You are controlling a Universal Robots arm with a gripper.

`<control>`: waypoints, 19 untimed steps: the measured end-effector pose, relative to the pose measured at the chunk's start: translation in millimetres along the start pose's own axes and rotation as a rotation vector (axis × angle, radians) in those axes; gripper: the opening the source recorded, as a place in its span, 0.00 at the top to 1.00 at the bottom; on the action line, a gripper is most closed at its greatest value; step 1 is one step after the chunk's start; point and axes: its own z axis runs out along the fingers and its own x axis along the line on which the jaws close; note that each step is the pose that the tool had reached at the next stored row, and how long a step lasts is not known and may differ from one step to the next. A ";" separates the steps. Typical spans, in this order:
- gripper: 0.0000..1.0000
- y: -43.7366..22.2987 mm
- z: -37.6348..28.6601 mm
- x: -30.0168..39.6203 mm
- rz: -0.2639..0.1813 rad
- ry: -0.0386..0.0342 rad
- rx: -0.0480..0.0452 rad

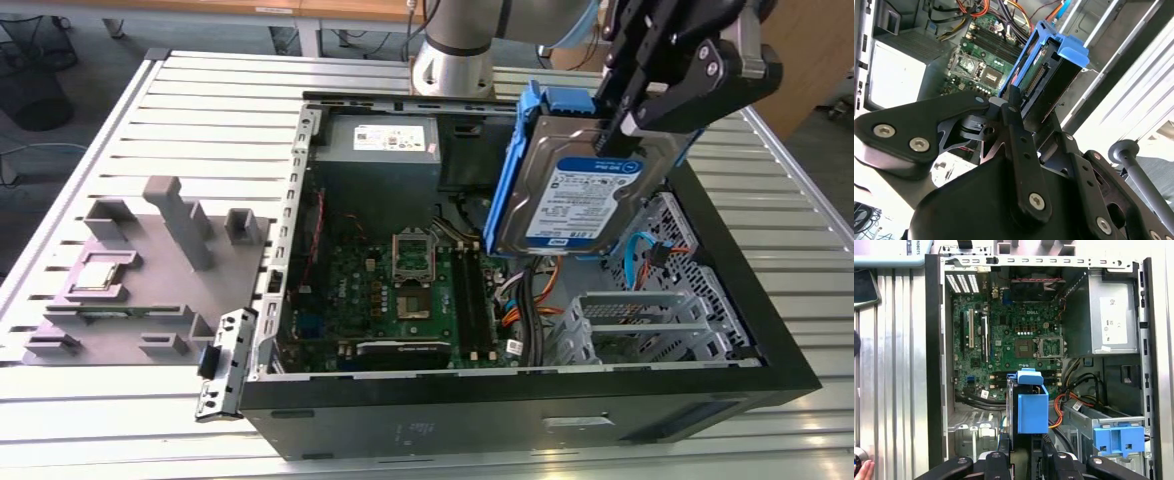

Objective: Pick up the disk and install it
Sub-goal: 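Insert the disk into the insertion slot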

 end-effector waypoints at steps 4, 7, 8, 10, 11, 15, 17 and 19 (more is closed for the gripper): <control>0.65 -0.8 -0.3 7.0 0.000 0.0001 0.0000; 0.65 -1.3 -0.5 12.0 0.000 0.0000 0.0000; 0.65 -1.5 -0.5 13.6 0.000 0.0000 0.0000; 0.65 -1.5 -0.6 14.4 0.000 0.0000 0.0000; 0.65 -1.5 -0.6 14.4 0.000 0.0000 0.0001; 0.65 -1.6 -0.6 14.4 0.000 0.0001 0.0000; 0.65 -1.6 -0.6 14.4 0.000 0.0000 0.0000; 0.65 -2.7 -0.6 14.4 0.000 0.0001 -0.0004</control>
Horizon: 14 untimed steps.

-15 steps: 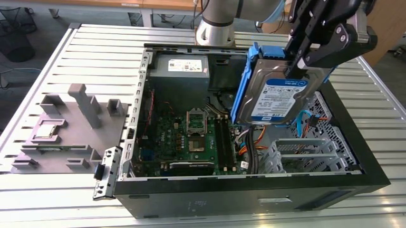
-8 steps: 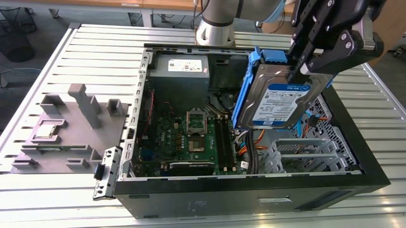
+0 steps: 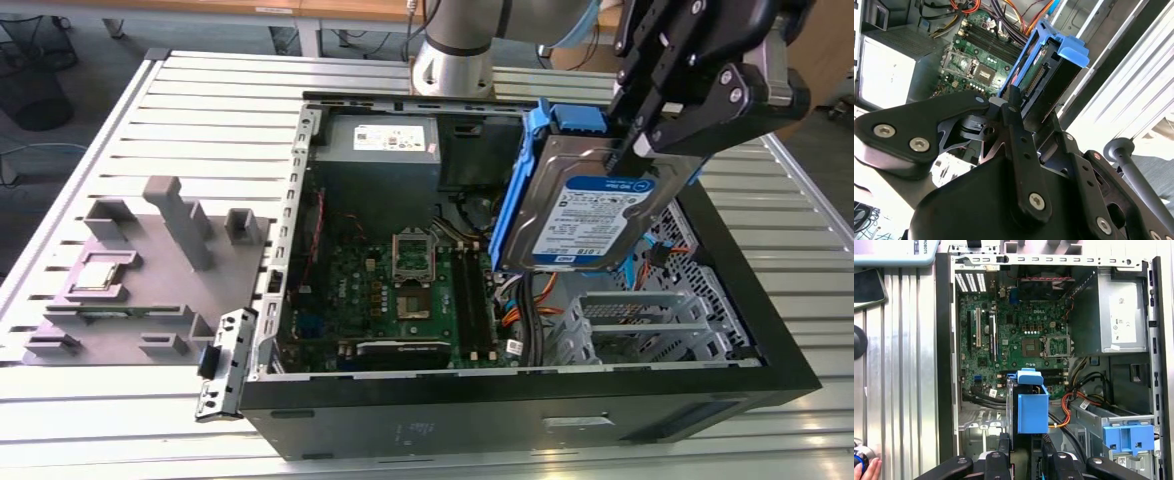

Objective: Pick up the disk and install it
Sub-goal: 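Insert the disk into the insertion slot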

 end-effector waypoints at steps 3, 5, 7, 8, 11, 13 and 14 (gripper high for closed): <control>0.65 -3.7 -0.1 -0.1 0.001 -0.0001 -0.0011; 0.65 -6.9 -0.2 -0.1 0.001 0.0000 -0.0022; 0.65 -9.2 -0.2 0.3 0.001 0.0000 -0.0029; 0.65 -9.9 -0.3 0.9 0.002 0.0001 -0.0031; 0.65 -11.5 -0.3 4.4 0.003 -0.0001 -0.0034; 0.65 -12.5 -0.5 7.1 0.004 0.0000 -0.0037; 0.65 -13.0 -0.4 8.3 0.005 -0.0001 -0.0039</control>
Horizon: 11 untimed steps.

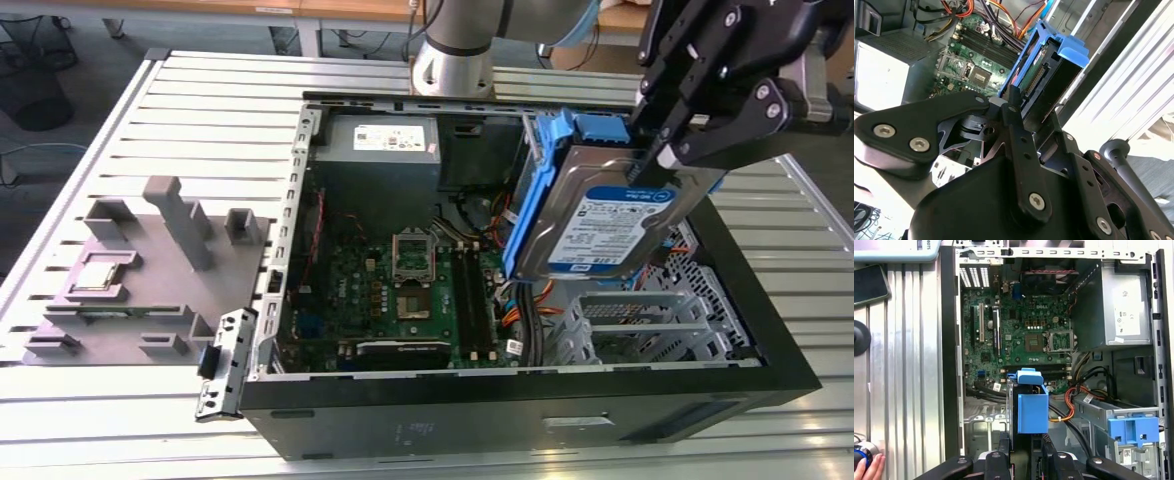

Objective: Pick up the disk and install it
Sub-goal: 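Insert the disk into the insertion slot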

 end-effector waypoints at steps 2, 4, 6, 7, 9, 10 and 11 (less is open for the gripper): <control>0.65 -1.2 0.0 1.7 0.002 0.0000 -0.0006; 0.65 -2.7 0.1 3.4 0.004 -0.0002 -0.0012; 0.65 -4.6 0.1 5.0 0.007 -0.0001 -0.0020; 0.65 -5.7 0.2 5.7 0.008 -0.0001 -0.0025; 0.65 -8.0 0.3 7.0 0.010 -0.0003 -0.0035; 0.65 -9.3 0.4 7.6 0.011 -0.0003 -0.0039; 0.65 -10.6 0.4 8.1 0.011 -0.0002 -0.0043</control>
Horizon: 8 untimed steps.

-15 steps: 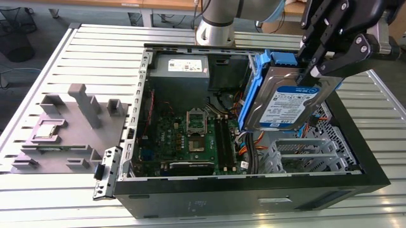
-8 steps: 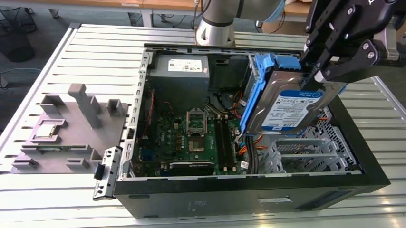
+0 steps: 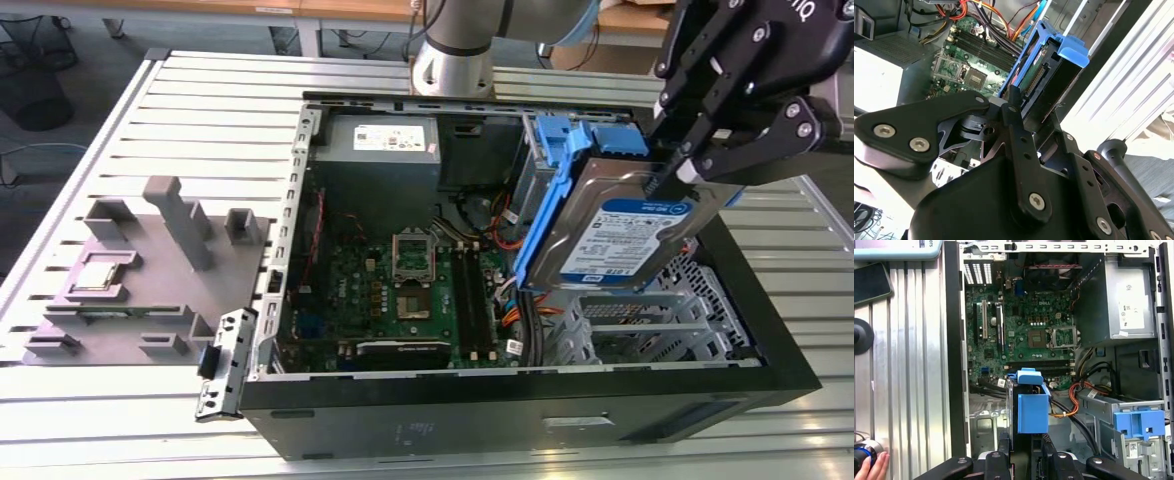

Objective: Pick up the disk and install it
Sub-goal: 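Insert the disk into the insertion slot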

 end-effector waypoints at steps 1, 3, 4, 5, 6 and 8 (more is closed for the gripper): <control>0.65 -1.4 0.0 0.5 0.001 0.0000 -0.0004; 0.65 -4.5 0.1 1.3 0.002 0.0000 -0.0011; 0.65 -6.2 0.2 1.7 0.003 -0.0001 -0.0016; 0.65 -7.8 0.2 2.1 0.003 -0.0001 -0.0019; 0.65 -9.5 0.2 2.4 0.004 -0.0001 -0.0023; 0.65 -12.8 0.2 2.9 0.005 -0.0001 -0.0031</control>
